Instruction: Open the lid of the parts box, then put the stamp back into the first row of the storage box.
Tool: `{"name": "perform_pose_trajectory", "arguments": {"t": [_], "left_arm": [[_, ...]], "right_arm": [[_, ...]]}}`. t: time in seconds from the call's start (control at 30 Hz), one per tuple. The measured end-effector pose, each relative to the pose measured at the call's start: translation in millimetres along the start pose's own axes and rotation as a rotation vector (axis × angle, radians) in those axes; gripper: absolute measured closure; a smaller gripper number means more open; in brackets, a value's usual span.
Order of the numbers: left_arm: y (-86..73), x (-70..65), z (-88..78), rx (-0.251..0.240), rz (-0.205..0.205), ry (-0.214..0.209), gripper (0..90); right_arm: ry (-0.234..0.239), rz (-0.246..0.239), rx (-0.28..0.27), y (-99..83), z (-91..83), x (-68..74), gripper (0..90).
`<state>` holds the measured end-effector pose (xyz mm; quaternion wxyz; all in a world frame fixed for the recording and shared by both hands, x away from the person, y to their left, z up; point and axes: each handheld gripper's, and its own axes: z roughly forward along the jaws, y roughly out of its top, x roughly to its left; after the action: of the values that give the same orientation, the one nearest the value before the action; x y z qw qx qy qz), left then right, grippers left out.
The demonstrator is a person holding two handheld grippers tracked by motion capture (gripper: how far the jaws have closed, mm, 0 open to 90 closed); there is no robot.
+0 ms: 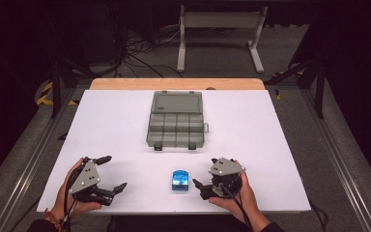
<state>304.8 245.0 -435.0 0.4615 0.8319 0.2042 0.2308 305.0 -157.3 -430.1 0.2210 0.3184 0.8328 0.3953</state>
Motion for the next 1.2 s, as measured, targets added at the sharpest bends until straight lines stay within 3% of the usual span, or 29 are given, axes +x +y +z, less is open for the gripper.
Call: {"name": "perform_pose_trajectory", "arguments": {"t": [0.4,0.87,1.0,1.2], "left_arm": [[-1.5,1.2,3.6,0.018,0.009,-0.009,5.2],[-2.1,1.1,4.4,0.029,0.008,-0.015,5.4],[-2.6,0.4,5.0,0.037,0.002,-0.013,5.5],[-1.6,0.3,5.7,0.039,0.008,-0.012,5.6]], "right_arm": [[0.018,0.000,-0.008,3.2,3.2,6.6,11.2],[0.077,0.023,0.047,10.0,22.6,27.5,11.2],[0.092,0.100,0.099,13.3,37.8,40.5,10.6],[0.040,0.172,0.165,17.6,56.8,57.6,9.3]]}}
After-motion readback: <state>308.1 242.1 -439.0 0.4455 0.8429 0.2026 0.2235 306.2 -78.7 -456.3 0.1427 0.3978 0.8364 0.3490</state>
